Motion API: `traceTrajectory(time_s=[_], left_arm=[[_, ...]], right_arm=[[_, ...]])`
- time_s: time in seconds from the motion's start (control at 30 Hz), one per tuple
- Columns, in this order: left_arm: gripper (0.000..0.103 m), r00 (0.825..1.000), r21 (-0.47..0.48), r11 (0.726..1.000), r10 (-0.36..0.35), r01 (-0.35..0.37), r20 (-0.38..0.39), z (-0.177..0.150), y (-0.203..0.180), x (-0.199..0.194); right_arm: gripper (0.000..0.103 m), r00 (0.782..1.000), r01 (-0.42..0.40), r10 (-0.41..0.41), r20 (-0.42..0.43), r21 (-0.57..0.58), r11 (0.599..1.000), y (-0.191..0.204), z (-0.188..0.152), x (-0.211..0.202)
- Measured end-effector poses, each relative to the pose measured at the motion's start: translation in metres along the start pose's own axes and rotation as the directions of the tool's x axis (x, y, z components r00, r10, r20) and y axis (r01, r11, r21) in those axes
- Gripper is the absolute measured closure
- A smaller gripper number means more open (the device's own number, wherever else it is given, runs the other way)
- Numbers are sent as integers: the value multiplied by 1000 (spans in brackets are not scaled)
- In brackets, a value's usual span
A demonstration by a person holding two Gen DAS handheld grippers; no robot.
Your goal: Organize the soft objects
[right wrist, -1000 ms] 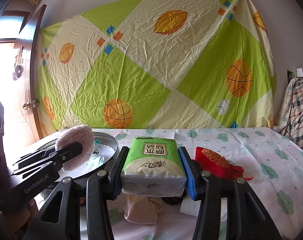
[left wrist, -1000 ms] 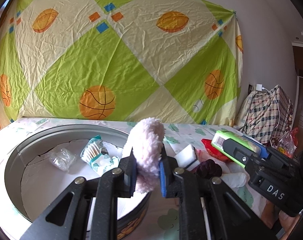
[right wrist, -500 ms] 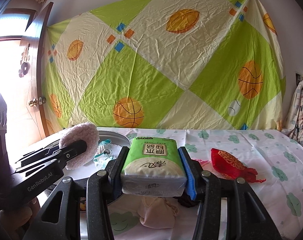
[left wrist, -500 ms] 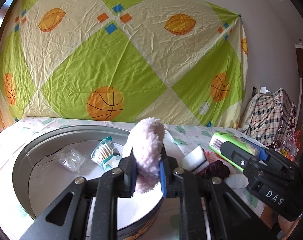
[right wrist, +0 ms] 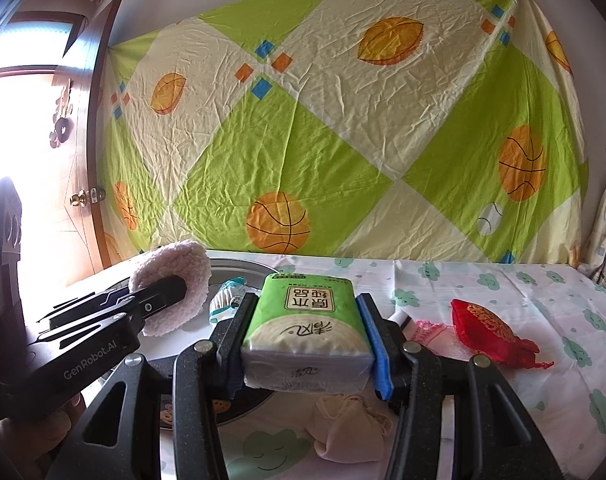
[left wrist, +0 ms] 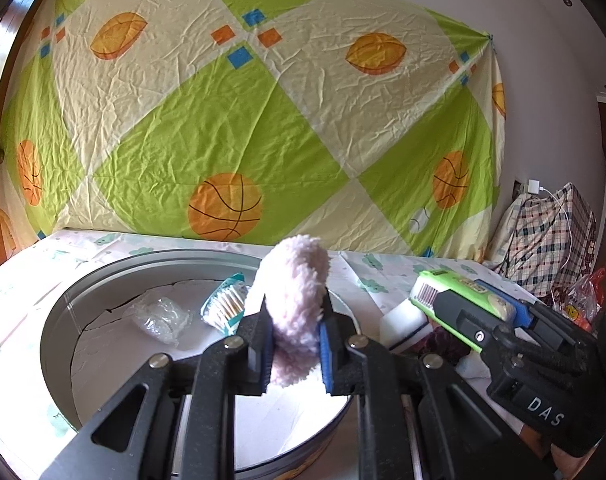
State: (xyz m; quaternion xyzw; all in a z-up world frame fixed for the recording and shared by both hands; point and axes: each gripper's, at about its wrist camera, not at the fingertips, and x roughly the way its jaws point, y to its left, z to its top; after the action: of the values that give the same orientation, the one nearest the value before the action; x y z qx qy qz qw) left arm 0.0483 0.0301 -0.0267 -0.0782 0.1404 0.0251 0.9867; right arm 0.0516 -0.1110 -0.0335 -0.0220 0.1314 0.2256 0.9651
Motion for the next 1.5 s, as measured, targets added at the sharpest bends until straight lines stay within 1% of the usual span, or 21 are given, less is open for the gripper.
traceTrajectory(time_s=[0.6, 1.5], left_arm=[[87, 1000, -38, 999, 30, -29, 7, 0, 24, -5], [87, 998, -50, 996, 68, -68, 7, 1, 45, -12]], right_arm=[[51, 999, -37, 37, -5, -20, 999, 19, 0, 8], [51, 996, -87, 87, -9, -54, 995, 45, -1, 15]])
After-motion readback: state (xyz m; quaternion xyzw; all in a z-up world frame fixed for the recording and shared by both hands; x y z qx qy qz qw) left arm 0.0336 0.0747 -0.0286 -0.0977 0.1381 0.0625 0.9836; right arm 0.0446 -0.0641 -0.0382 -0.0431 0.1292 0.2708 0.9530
